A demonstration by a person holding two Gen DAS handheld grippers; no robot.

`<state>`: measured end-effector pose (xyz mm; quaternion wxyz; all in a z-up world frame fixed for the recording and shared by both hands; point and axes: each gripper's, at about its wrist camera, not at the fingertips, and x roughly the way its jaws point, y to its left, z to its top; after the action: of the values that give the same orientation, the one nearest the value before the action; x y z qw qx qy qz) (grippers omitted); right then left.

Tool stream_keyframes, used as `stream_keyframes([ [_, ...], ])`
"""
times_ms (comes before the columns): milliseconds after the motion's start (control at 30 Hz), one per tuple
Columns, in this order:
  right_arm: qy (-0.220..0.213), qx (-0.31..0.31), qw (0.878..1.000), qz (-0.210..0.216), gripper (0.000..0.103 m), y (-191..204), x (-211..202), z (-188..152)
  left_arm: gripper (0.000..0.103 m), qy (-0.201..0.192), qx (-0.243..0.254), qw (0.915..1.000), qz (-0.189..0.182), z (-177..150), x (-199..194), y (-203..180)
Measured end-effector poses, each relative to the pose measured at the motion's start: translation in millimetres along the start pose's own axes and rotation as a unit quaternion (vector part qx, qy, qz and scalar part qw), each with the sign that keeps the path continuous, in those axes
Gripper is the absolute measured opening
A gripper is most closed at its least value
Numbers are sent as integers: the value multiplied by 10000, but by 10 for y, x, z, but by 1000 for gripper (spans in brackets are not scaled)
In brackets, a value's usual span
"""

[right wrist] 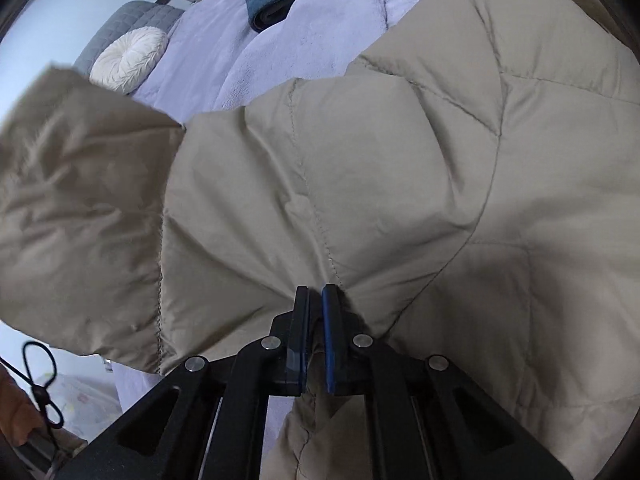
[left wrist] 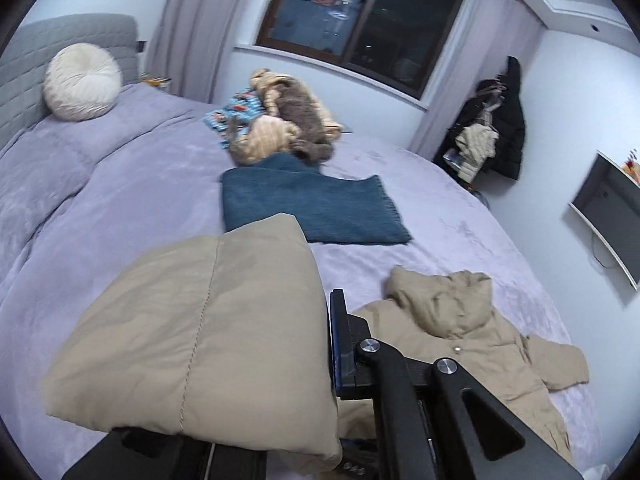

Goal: Fold large clothes

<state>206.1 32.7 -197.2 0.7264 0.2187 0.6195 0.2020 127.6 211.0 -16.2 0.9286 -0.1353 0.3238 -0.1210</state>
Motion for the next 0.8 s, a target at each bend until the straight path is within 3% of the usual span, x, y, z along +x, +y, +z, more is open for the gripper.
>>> stream_keyframes([
  [133, -22, 268, 9985, 474, 7, -193, -335, -19, 10, 188, 548, 9967, -567, -12, 330, -847],
  [300, -804, 653, 9946, -85, 7, -843, -1242, -196, 10, 894, 1083, 9867, -819, -410, 947, -1769],
  [500, -1363, 1272, 9795, -761, 7, -1771, -2109, -445, 10, 1871, 1636, 9680, -341, -1221, 1733, -2327],
  [667, -1343, 1463, 9762, -868, 7, -2143, -2258, -583, 12, 2153, 2019, 9554, 128, -1648, 1898, -2319],
  [700, -1343, 1485, 9761, -844, 7, -2186, -2276, -596, 19, 2144, 2015, 9557, 124, -1653, 1870, -2307],
  [733, -1342, 1489, 9763, -821, 7, -2215, -2285, -607, 51, 2163, 1976, 9561, 19, -1655, 1824, -2311],
  [767, -1342, 1484, 9764, -811, 7, -2232, -2286, -619, 90, 2116, 1917, 9583, -84, -1649, 1753, -2312],
  [800, -1341, 1475, 9766, -812, 7, -2218, -2289, -641, 100, 1971, 1891, 9619, -96, -1619, 1650, -2285],
])
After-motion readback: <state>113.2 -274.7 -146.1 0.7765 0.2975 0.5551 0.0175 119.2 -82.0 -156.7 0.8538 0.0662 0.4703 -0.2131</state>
